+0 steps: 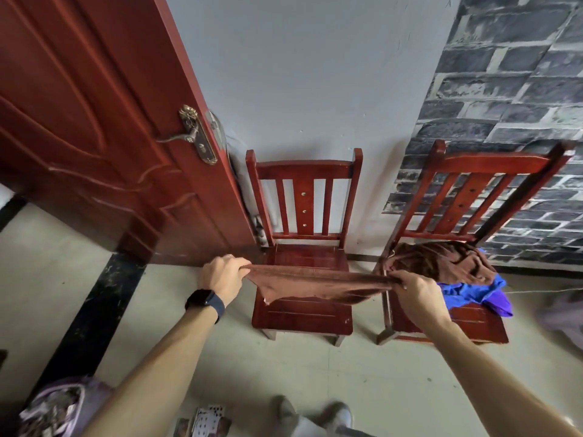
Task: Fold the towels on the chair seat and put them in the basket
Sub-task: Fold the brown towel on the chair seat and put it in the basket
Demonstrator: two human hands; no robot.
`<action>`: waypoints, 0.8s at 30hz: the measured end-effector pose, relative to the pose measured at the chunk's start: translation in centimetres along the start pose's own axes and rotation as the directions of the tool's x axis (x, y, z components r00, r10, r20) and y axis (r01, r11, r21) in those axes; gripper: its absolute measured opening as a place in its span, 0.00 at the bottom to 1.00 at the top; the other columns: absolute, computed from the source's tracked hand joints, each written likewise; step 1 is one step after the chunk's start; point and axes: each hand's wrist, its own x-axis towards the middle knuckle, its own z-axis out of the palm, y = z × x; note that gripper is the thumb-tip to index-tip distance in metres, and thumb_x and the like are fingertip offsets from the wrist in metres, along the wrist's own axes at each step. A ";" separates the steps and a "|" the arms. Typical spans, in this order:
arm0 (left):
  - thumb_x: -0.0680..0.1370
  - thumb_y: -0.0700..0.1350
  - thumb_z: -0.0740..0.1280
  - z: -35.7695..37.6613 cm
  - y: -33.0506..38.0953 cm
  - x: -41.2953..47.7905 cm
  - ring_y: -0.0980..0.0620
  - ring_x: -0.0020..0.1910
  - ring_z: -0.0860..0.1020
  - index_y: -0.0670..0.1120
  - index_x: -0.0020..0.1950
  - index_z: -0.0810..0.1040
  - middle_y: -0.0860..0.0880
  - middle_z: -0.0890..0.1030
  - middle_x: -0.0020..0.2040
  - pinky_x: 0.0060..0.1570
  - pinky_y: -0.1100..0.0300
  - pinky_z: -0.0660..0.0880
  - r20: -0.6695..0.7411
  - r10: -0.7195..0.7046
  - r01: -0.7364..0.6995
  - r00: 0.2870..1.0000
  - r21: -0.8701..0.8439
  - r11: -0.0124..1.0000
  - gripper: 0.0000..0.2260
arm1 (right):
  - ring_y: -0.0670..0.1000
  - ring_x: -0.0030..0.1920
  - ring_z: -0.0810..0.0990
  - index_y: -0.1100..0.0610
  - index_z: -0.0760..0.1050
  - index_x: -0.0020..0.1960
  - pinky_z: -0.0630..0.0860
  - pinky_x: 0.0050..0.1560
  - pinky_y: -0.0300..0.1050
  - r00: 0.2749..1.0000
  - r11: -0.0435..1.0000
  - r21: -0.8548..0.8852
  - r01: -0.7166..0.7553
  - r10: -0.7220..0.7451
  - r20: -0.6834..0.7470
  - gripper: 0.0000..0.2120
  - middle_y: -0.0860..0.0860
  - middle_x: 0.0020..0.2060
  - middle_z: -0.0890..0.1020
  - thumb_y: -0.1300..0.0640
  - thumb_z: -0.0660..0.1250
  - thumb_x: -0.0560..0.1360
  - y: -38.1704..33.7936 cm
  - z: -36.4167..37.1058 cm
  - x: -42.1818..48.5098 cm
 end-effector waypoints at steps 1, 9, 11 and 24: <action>0.80 0.51 0.66 0.9 -0.5 -1.0 0.44 0.52 0.81 0.56 0.59 0.82 0.50 0.83 0.55 0.44 0.56 0.76 0.018 0.002 -0.003 1.000 0.045 0.999 0.10 | 0.58 0.47 0.84 0.52 0.84 0.56 0.77 0.48 0.48 0.999 1.000 -0.009 -0.018 0.019 0.043 0.12 0.53 0.45 0.87 0.61 0.69 0.75 0.7 0.9 -1.0; 0.81 0.53 0.61 5.6 -3.8 -4.8 0.45 0.51 0.80 0.55 0.58 0.80 0.50 0.83 0.53 0.46 0.55 0.73 0.206 -0.007 -0.031 0.978 0.182 0.983 0.11 | 0.56 0.46 0.84 0.48 0.85 0.51 0.77 0.46 0.46 0.965 0.994 0.010 -0.108 0.102 0.241 0.09 0.49 0.42 0.87 0.56 0.74 0.72 2.5 3.7 -4.6; 0.81 0.53 0.60 6.0 -4.2 -3.9 0.45 0.52 0.80 0.54 0.57 0.80 0.50 0.82 0.53 0.46 0.55 0.72 0.217 -0.018 -0.024 0.976 0.189 0.982 0.11 | 0.56 0.46 0.84 0.49 0.85 0.50 0.77 0.46 0.46 0.959 0.995 0.027 -0.098 0.087 0.271 0.08 0.49 0.42 0.87 0.57 0.74 0.72 2.0 3.9 -3.3; 0.77 0.52 0.68 19.7 -8.1 14.2 0.44 0.51 0.81 0.57 0.54 0.80 0.52 0.84 0.52 0.43 0.58 0.77 0.398 -0.262 0.283 0.879 0.007 0.959 0.07 | 0.55 0.41 0.83 0.48 0.87 0.46 0.83 0.51 0.58 0.669 0.493 0.452 -0.743 0.540 0.511 0.10 0.50 0.40 0.87 0.59 0.79 0.66 4.3 20.4 13.0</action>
